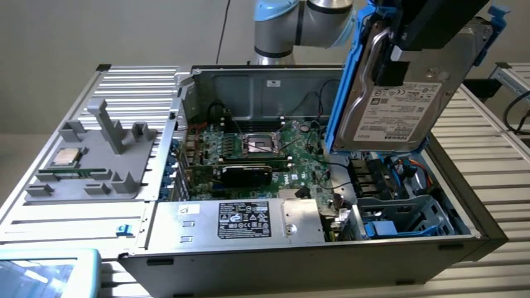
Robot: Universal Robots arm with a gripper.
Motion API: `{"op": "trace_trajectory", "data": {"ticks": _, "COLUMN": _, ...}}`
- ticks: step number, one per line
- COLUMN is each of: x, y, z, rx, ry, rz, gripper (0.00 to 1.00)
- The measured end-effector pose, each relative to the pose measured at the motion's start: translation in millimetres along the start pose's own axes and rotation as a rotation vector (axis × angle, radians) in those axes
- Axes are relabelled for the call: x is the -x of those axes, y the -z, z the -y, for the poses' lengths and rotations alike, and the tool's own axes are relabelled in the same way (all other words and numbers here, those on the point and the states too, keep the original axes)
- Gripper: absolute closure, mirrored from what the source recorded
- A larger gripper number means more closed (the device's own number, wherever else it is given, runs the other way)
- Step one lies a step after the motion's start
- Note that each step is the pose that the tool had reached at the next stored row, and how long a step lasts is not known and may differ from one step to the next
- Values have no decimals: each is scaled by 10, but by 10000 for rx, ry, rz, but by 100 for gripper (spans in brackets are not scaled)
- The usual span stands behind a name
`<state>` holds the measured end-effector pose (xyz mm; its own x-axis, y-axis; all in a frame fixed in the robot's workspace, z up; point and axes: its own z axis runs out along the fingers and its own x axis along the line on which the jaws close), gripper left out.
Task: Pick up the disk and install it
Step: 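Pick up the disk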
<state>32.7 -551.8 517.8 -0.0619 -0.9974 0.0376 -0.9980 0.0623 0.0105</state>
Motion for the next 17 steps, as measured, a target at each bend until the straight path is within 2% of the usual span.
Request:
{"op": "trace_trajectory", "data": {"ticks": 8, "x": -150, "y": -6, "z": 229, "rx": 0, "ry": -1, "rz": -1, "gripper": 63}}
{"op": "trace_trajectory", "data": {"ticks": 14, "x": -208, "y": -37, "z": 417, "rx": 0, "ry": -1, "rz": 0, "gripper": 63}}
{"op": "trace_trajectory", "data": {"ticks": 17, "x": -222, "y": -79, "z": 476, "rx": -5, "ry": 0, "rz": 0, "gripper": 63}}
